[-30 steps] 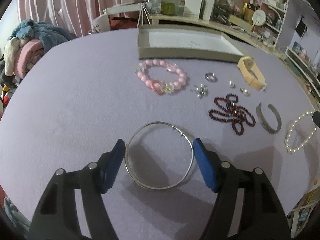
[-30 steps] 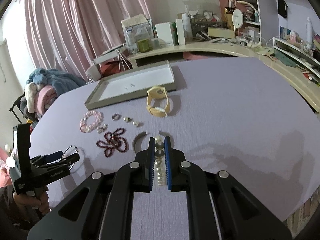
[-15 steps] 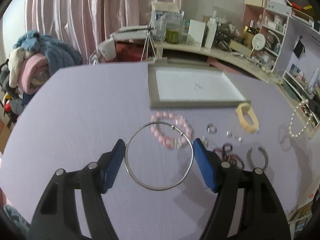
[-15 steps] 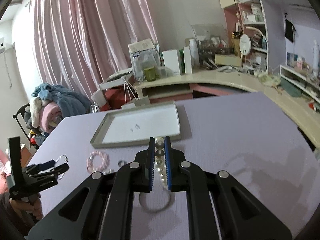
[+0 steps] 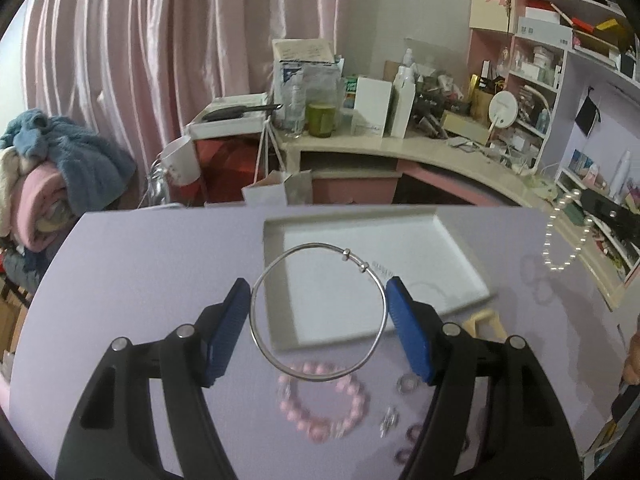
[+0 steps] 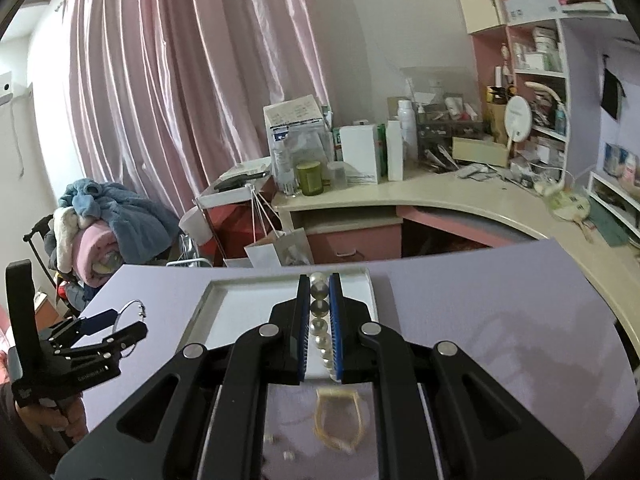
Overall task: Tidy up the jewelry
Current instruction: 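Carry the pearl bracelet into the tray and open the right tool while the left carries the bangle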
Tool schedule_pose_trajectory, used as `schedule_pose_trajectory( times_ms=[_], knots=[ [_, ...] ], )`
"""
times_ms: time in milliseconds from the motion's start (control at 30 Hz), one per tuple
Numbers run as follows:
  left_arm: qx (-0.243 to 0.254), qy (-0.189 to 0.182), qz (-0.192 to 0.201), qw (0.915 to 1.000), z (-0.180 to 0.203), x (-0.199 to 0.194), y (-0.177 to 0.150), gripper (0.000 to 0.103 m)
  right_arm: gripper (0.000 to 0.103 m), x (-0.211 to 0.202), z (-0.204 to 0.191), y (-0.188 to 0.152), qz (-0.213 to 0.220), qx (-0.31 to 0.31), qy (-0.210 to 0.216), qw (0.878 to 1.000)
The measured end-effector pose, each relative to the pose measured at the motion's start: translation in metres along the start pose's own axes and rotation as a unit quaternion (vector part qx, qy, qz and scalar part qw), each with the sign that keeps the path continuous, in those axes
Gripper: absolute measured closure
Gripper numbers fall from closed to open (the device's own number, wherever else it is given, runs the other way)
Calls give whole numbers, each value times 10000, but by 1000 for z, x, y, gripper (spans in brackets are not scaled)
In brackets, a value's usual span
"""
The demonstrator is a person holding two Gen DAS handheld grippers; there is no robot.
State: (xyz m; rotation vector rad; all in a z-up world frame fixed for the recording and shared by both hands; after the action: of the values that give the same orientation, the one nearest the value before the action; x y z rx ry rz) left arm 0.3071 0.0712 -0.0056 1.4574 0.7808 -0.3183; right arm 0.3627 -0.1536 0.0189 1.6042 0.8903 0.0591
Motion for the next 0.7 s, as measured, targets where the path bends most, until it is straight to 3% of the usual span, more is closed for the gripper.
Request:
schedule_pose_trajectory(
  times_ms=[200,467,700],
  knots=[
    [-1,-96,-17,10000,14,36,28,34,93,58,5,13,-247,-15,52,9997],
    [76,-125,-202,9997,29,90,39,34,93,132,18,-3,-810,9,159,9966],
    [-5,-124,-326,9994,32,121,43,34,93,171,25,-14,-1100,9,231,9937]
  ],
)
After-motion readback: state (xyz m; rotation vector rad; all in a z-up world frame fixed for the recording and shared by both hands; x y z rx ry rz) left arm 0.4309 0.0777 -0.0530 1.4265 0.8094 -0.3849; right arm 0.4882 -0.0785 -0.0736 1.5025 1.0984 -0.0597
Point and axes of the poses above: each gripper's, at about its wrist camera, not at the fingertips, and x roughly the way its jaws point, z to its right, y to its top, the point moved 9 cm from there along x, roughly the way its jaws point, and after that the axes turned 12 degrees about y, right-handed, at the moved point
